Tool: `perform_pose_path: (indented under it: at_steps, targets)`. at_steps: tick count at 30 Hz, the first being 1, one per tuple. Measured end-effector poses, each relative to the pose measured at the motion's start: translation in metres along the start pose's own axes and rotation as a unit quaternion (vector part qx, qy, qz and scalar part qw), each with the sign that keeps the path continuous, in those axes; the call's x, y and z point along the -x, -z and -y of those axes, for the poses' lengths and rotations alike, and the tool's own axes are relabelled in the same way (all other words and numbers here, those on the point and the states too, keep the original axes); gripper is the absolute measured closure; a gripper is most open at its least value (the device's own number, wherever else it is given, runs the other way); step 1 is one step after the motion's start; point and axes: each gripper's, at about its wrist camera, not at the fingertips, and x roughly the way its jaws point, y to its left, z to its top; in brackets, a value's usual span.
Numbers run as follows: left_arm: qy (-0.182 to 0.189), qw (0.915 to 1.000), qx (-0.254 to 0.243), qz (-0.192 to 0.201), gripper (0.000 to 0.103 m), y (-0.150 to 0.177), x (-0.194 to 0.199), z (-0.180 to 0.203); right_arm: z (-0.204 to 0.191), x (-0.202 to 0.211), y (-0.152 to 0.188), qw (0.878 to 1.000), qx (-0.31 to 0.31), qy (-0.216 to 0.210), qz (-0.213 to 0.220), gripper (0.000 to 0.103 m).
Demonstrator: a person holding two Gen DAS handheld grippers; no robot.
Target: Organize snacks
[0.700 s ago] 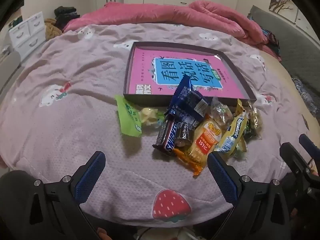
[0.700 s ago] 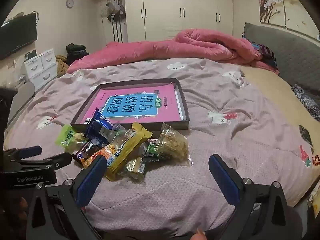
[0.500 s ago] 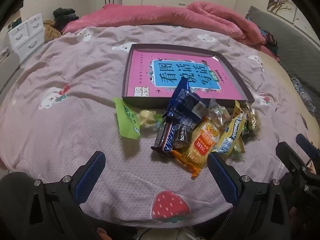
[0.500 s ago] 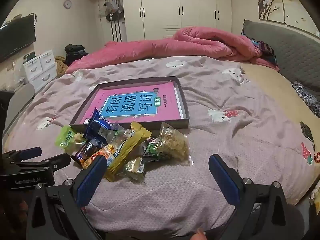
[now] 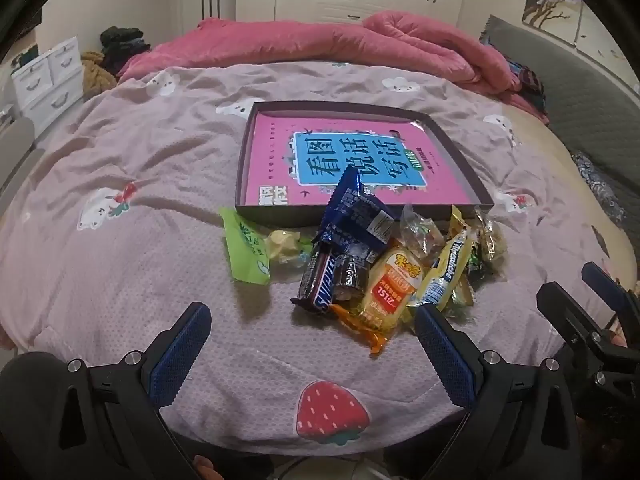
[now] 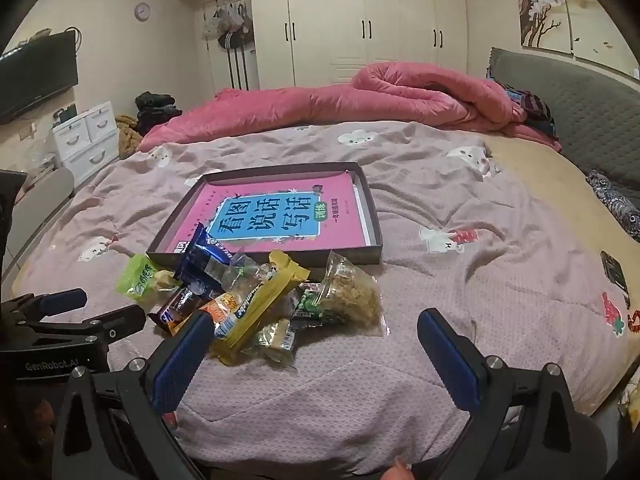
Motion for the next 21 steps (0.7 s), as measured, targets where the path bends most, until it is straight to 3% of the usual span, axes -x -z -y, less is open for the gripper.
perform_pose_path:
  at_steps: [21]
  targets:
    - [0.0, 1.0, -0.004, 0.002, 0.002, -0.0001, 0.0015, 0.0017, -0.0007, 0.0002, 0.0001, 1.0, 0.0, -0.001, 0.0, 0.001]
